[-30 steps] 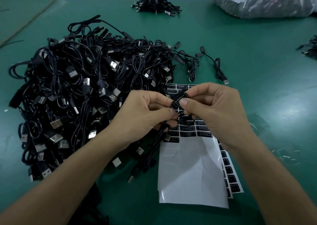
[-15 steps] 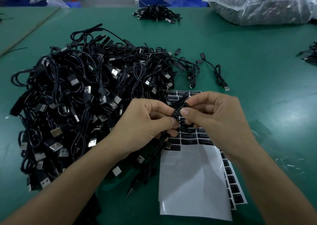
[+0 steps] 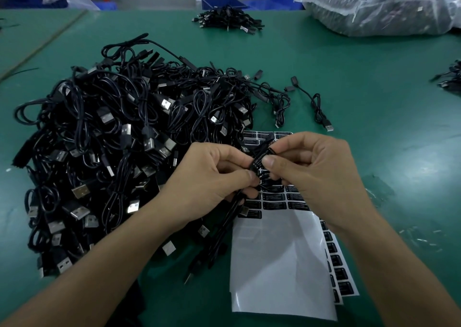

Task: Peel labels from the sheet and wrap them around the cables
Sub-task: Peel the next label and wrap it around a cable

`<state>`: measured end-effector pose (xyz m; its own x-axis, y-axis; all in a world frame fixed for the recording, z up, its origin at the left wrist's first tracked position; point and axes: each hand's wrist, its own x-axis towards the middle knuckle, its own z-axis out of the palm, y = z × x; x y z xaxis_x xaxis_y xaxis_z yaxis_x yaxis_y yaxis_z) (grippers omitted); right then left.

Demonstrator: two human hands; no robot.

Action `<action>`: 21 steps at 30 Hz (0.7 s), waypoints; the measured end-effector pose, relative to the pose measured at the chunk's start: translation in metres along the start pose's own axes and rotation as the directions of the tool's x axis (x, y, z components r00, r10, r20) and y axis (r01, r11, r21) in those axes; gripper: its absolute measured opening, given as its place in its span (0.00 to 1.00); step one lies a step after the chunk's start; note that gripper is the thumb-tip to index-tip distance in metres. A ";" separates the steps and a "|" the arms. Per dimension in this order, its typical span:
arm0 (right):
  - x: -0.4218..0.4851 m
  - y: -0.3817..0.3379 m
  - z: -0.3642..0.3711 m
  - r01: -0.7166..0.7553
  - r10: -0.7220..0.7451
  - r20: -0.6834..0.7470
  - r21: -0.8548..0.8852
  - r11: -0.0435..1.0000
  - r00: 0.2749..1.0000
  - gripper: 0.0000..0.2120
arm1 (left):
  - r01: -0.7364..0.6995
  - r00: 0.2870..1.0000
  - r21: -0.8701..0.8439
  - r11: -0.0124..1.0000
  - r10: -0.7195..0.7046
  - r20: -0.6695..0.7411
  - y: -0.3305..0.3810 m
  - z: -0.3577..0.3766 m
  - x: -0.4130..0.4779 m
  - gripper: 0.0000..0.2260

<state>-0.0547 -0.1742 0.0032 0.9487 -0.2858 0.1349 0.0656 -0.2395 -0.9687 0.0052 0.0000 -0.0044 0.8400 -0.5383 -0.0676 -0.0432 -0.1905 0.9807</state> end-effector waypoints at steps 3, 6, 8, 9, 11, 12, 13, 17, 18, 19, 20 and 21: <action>0.000 0.000 0.000 -0.002 0.002 -0.003 -0.007 1.000 1.000 0.09 | -0.002 1.000 0.000 1.000 0.002 0.001 -0.001 0.000 0.000 0.04; 0.000 0.000 0.000 -0.007 0.007 0.000 -0.002 1.000 1.000 0.09 | -0.002 1.000 0.001 1.000 0.002 -0.004 0.000 0.001 0.000 0.04; 0.000 0.000 0.000 -0.007 0.007 -0.001 -0.003 1.000 1.000 0.09 | -0.001 1.000 0.002 1.000 0.001 -0.004 0.001 0.001 -0.001 0.04; 0.000 0.000 0.000 -0.007 0.007 -0.002 -0.006 1.000 1.000 0.09 | 0.000 1.000 0.004 1.000 0.000 -0.005 0.002 0.001 -0.001 0.04; 0.000 0.000 0.000 -0.005 0.005 -0.004 -0.007 1.000 1.000 0.09 | 0.003 1.000 0.004 1.000 -0.003 -0.006 0.003 0.002 -0.001 0.04; 0.000 0.001 0.000 -0.005 0.005 -0.007 -0.007 1.000 1.000 0.09 | 0.005 1.000 0.003 1.000 -0.005 -0.007 0.003 0.002 -0.001 0.04; 0.000 0.001 0.001 -0.004 0.004 -0.010 -0.008 1.000 1.000 0.09 | 0.006 1.000 0.002 1.000 -0.006 -0.008 0.003 0.002 -0.001 0.04; -0.001 0.001 0.001 0.001 -0.001 -0.026 -0.025 1.000 1.000 0.09 | 0.004 1.000 -0.001 1.000 -0.004 -0.006 0.003 0.002 -0.002 0.04; -0.001 0.001 0.001 0.000 -0.001 -0.030 -0.027 1.000 1.000 0.09 | 0.003 1.000 -0.003 1.000 -0.003 -0.006 0.003 0.002 -0.002 0.04; -0.001 0.001 0.001 -0.001 0.000 -0.035 -0.030 1.000 0.999 0.09 | 0.003 1.000 -0.005 1.000 -0.003 -0.006 0.003 0.002 -0.002 0.04; -0.001 0.001 0.002 0.001 -0.002 -0.041 -0.036 0.999 0.999 0.08 | 0.002 1.000 -0.005 1.000 -0.002 -0.004 0.003 0.002 -0.002 0.04; -0.001 0.001 0.002 0.005 -0.007 -0.046 -0.042 0.999 0.999 0.09 | 0.001 1.000 -0.004 1.000 -0.001 -0.002 0.003 0.002 -0.002 0.04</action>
<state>-0.0549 -0.1723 0.0019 0.9331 -0.3265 0.1508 0.0569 -0.2800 -0.9583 0.0027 -0.0008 -0.0020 0.8409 -0.5369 -0.0680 -0.0406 -0.1878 0.9814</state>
